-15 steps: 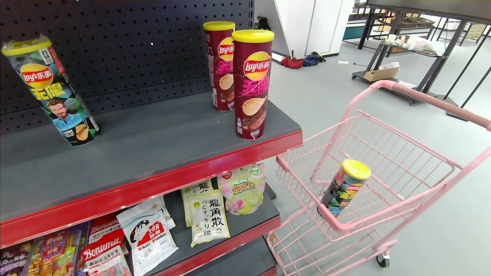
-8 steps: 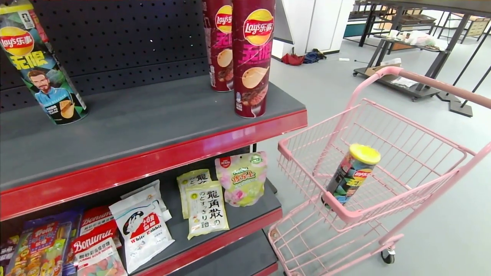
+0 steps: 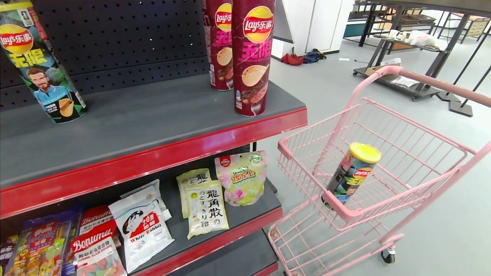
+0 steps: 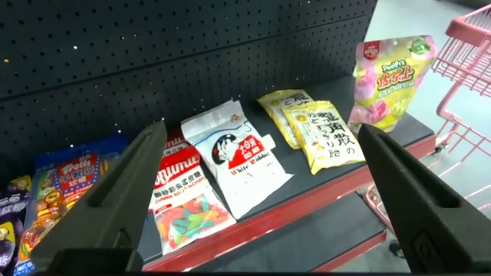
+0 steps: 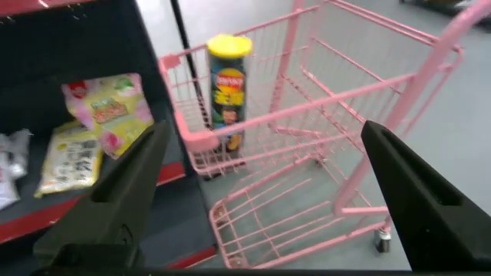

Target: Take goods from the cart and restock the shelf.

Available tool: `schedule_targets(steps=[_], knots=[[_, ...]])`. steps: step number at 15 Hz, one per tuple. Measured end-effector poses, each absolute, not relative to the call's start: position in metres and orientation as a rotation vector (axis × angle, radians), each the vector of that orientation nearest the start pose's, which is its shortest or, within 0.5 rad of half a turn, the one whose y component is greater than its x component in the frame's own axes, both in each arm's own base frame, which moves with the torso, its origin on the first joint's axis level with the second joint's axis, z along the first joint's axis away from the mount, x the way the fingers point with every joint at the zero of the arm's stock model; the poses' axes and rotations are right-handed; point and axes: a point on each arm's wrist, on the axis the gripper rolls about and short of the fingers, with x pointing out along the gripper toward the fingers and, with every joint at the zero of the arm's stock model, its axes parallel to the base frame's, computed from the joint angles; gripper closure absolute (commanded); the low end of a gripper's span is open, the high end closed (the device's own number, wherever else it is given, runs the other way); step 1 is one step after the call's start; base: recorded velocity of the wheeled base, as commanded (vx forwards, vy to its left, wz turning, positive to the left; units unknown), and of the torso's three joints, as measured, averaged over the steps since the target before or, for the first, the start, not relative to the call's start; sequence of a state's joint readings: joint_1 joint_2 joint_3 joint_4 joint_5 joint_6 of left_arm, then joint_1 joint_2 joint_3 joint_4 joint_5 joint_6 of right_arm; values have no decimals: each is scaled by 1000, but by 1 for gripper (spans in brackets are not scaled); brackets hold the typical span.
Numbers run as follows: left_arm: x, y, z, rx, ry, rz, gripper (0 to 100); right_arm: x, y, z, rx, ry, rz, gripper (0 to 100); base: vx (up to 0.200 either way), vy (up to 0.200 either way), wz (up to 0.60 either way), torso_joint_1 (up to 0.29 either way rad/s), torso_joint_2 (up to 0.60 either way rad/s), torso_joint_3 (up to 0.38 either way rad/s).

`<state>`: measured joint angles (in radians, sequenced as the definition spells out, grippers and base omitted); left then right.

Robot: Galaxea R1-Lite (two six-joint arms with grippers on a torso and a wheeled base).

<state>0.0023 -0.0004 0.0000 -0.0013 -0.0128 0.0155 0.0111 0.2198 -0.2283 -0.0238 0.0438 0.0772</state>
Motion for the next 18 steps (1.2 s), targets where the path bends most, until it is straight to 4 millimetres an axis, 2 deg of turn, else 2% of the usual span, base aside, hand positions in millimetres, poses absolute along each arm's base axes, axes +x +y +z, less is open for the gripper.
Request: schedule_targets(steps=[1,3,5,6,8,11,14,18], knots=[[-23,0,76,16,-2,-11,0,-4,1,165,93,-4,92,0,0,0,0,0,0,0],[-23,0,76,16,-3,-10,0,37,4,193,126,72,153,0,0,0,0,0,0,0],[-23,0,76,16,-3,-11,0,90,8,203,139,121,217,0,0,0,0,0,0,0],[-23,0,76,16,-3,-11,0,116,10,201,137,138,247,0,0,0,0,0,0,0],[-23,0,76,17,-3,-11,0,165,11,186,122,178,299,0,0,0,0,0,0,0],[-23,0,76,17,-3,-12,0,213,10,150,117,288,341,0,0,0,0,0,0,0],[-23,0,76,19,-4,-12,0,242,8,124,124,346,339,0,0,0,0,0,0,0],[-23,0,76,20,-4,-13,0,266,9,103,122,338,337,0,0,0,0,0,0,0]])
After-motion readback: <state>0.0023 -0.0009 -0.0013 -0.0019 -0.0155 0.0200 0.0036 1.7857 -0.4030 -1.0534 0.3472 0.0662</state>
